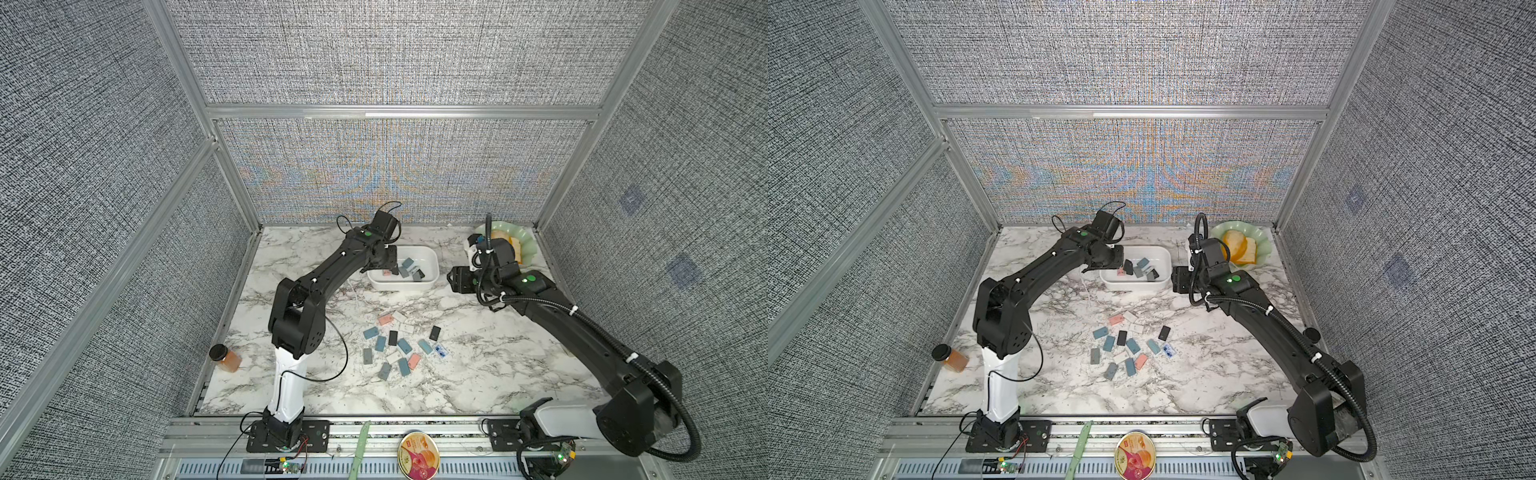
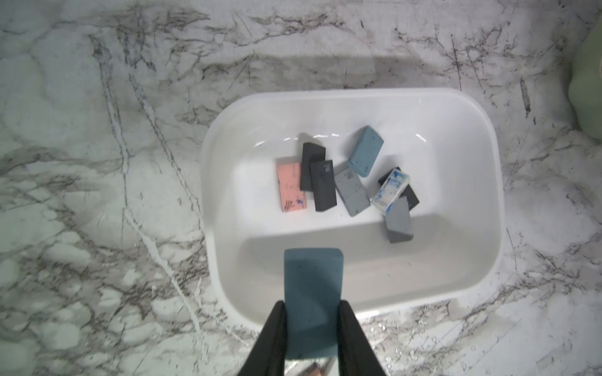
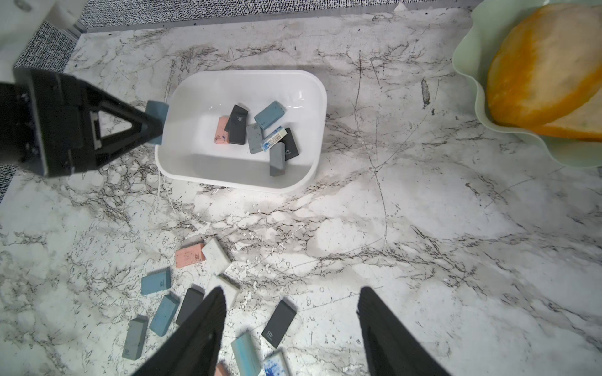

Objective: Put the eraser in the storage box
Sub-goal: Place the eraser in the storage box.

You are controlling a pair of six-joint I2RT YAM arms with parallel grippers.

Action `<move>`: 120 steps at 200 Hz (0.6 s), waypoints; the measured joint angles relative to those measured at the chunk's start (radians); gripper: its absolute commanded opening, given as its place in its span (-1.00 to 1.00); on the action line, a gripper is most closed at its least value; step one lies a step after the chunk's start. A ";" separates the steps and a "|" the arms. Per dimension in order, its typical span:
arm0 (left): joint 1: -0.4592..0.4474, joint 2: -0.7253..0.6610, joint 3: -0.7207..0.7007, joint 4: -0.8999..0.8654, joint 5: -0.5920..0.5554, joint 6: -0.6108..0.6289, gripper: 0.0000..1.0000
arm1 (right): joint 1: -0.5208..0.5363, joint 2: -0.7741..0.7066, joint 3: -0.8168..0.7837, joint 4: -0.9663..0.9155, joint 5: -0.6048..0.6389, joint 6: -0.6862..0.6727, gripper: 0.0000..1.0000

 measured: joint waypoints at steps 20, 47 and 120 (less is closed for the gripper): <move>0.010 0.076 0.082 -0.021 0.024 0.010 -0.46 | -0.013 -0.018 -0.011 -0.006 0.000 0.001 0.36; 0.023 0.149 0.135 -0.028 0.043 0.014 -0.46 | -0.028 -0.033 -0.016 -0.018 0.001 0.001 0.36; 0.046 0.260 0.164 -0.007 0.040 -0.003 -0.46 | -0.043 -0.048 -0.023 -0.038 0.003 0.004 0.36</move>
